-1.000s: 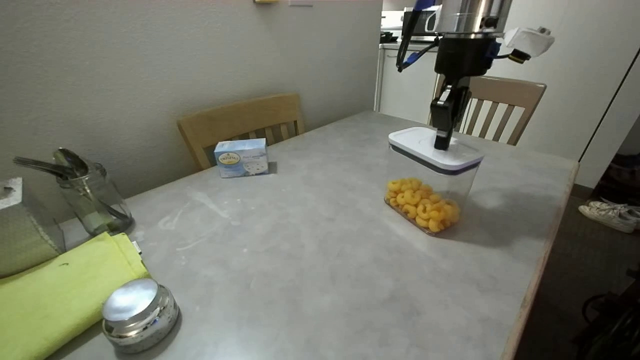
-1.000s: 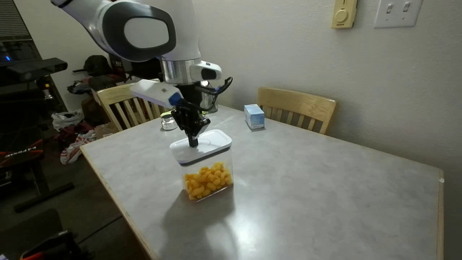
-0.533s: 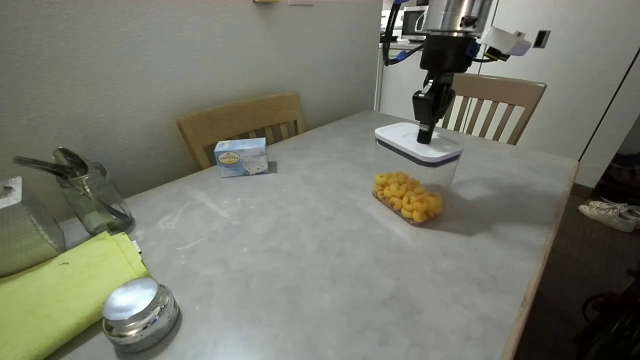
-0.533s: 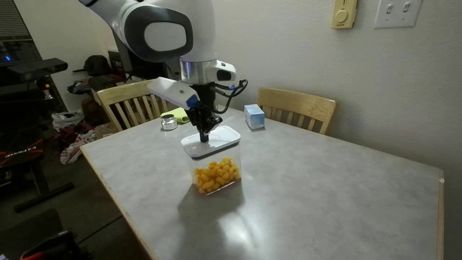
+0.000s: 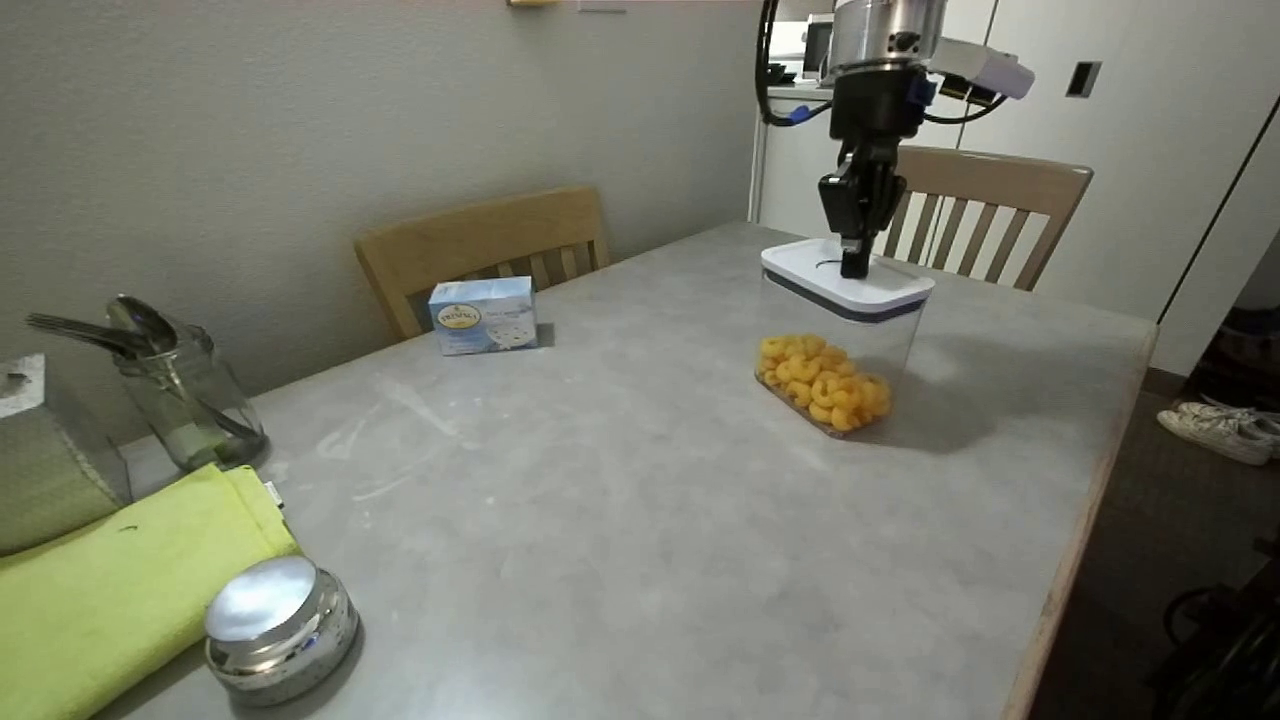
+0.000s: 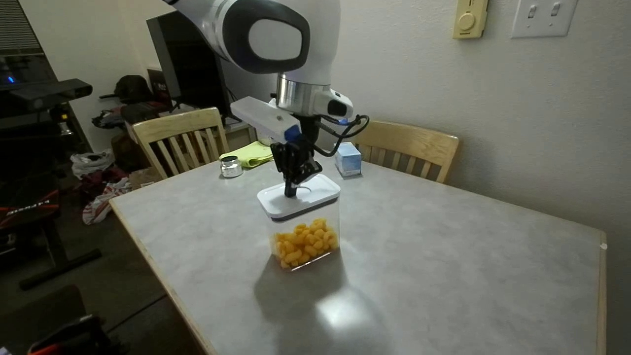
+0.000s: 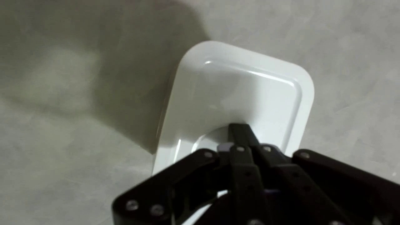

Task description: Press the button on the white lid then take the lid and put it on the table

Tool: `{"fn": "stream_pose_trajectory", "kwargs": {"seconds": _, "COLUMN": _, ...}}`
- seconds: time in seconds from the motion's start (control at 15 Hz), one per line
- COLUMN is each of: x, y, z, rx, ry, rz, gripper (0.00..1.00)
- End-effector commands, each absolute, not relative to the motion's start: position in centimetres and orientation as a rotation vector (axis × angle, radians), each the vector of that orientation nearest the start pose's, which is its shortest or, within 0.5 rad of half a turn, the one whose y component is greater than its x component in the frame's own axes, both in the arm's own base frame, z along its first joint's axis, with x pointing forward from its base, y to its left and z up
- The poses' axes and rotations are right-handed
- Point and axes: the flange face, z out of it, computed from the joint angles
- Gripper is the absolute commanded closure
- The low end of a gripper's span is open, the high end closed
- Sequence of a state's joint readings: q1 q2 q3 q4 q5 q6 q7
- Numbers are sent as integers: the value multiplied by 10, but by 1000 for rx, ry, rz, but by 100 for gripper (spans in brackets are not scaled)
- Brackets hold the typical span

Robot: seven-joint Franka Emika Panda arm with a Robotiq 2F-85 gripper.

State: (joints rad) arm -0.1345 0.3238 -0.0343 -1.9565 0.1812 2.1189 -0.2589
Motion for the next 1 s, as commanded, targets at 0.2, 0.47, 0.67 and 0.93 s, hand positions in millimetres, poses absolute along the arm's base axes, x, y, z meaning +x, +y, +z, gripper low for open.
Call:
{"fn": "stream_pose_trajectory", "kwargs": {"seconds": 0.2, "x": 589, "y": -105, "z": 226, "rx": -2933, "ry": 46, "rz": 402, "gripper": 100}}
{"fn": "stream_pose_trajectory", "kwargs": {"seconds": 0.47, "x": 573, "y": -88, "z": 264, "rx": -2987, "ry": 16, "rz": 306, "gripper": 100}}
{"fn": "stream_pose_trajectory", "kwargs": {"seconds": 0.67, "x": 555, "y": -75, "z": 285, "rx": -3052, "ry": -4, "rz": 229, "gripper": 74}}
{"fn": "stream_pose_trajectory", "kwargs": {"seconds": 0.93, "x": 528, "y": -58, "z": 307, "rx": -3167, "ry": -16, "rz": 129, "gripper": 53}}
